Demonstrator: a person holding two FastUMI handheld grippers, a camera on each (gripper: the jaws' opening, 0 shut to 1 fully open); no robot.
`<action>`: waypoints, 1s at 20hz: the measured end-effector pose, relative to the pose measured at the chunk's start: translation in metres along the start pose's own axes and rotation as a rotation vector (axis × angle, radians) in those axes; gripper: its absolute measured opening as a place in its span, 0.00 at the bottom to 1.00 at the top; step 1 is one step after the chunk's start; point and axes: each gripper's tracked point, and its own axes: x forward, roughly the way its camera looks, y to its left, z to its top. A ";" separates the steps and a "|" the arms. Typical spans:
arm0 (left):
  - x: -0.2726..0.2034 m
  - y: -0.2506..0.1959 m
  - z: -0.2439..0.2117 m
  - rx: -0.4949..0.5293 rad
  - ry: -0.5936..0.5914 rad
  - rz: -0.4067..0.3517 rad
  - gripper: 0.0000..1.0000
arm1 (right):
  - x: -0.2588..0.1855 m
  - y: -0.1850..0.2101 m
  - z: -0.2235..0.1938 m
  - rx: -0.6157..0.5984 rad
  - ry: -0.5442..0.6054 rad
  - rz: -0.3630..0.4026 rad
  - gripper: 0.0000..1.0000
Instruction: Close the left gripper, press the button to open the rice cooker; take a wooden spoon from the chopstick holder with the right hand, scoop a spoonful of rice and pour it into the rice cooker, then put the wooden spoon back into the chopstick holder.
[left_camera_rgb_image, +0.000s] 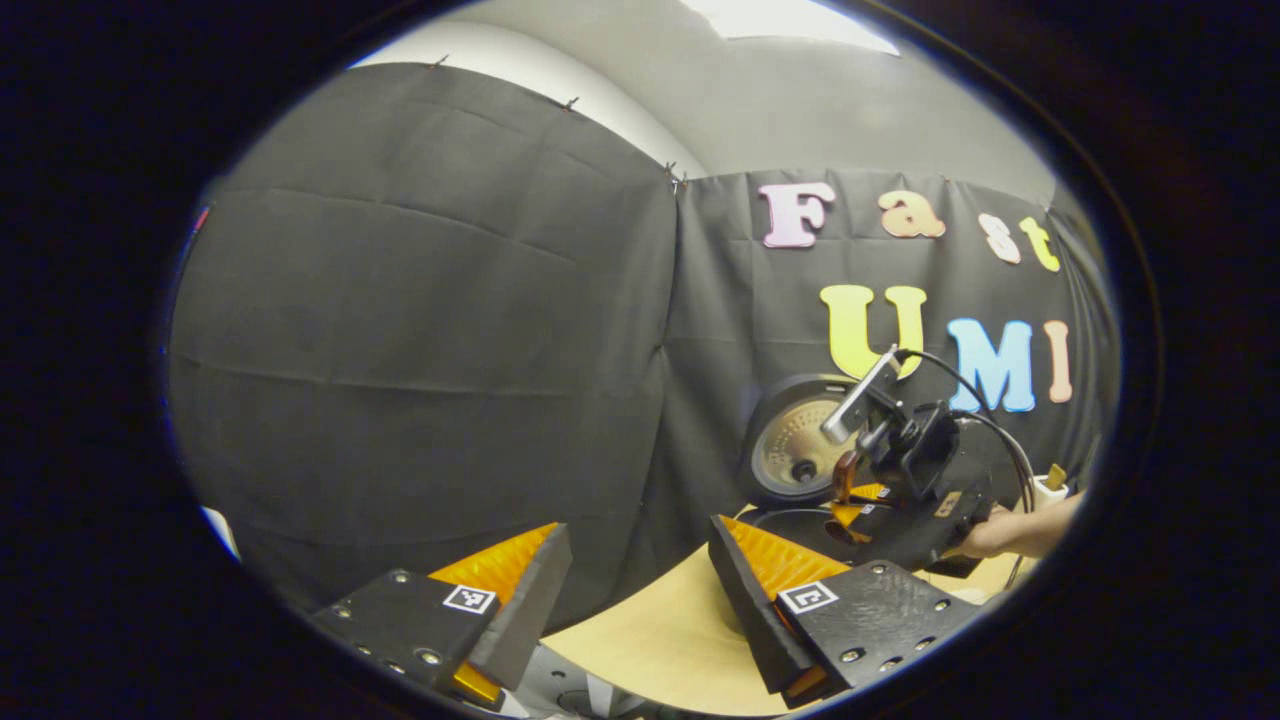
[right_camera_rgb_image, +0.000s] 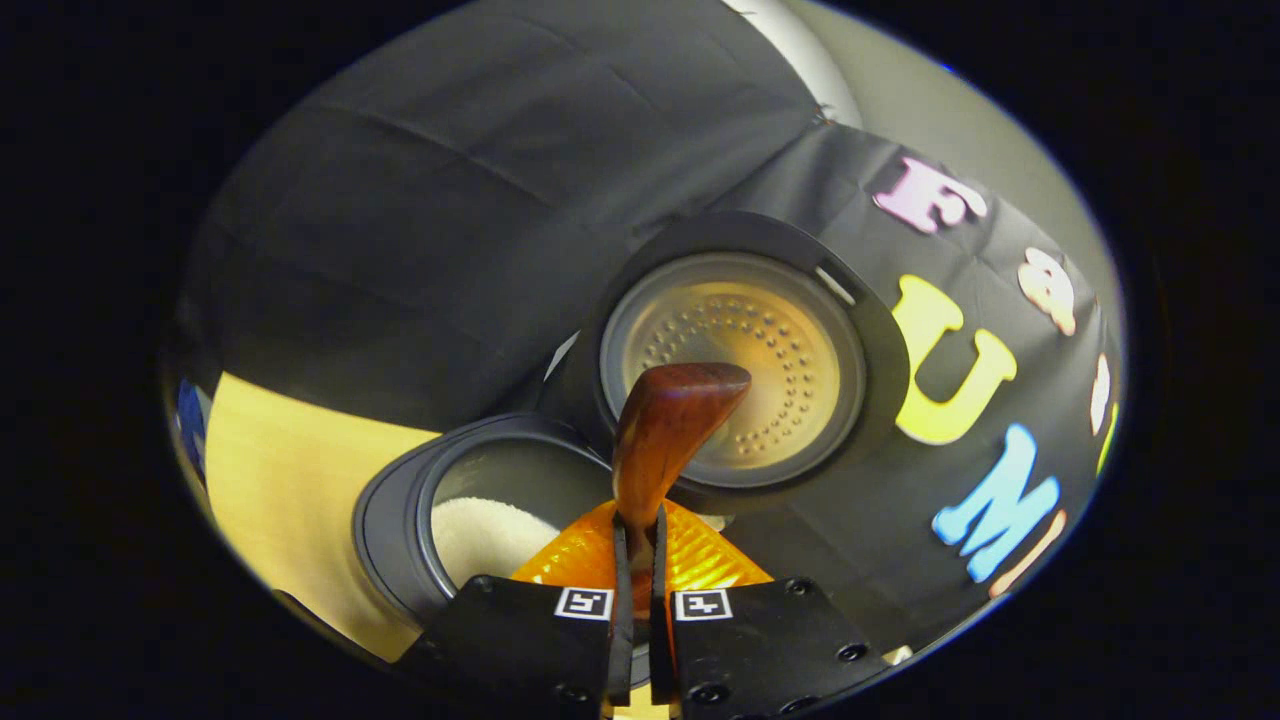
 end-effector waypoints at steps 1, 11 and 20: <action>0.000 -0.001 0.002 0.001 -0.001 -0.002 0.87 | 0.001 -0.002 -0.002 0.086 0.012 0.015 0.09; 0.009 -0.033 0.014 0.009 -0.021 -0.072 0.85 | -0.009 -0.020 -0.008 0.965 0.070 0.134 0.08; 0.025 -0.092 0.024 0.005 -0.040 -0.202 0.86 | -0.069 -0.100 -0.036 1.163 0.008 0.034 0.08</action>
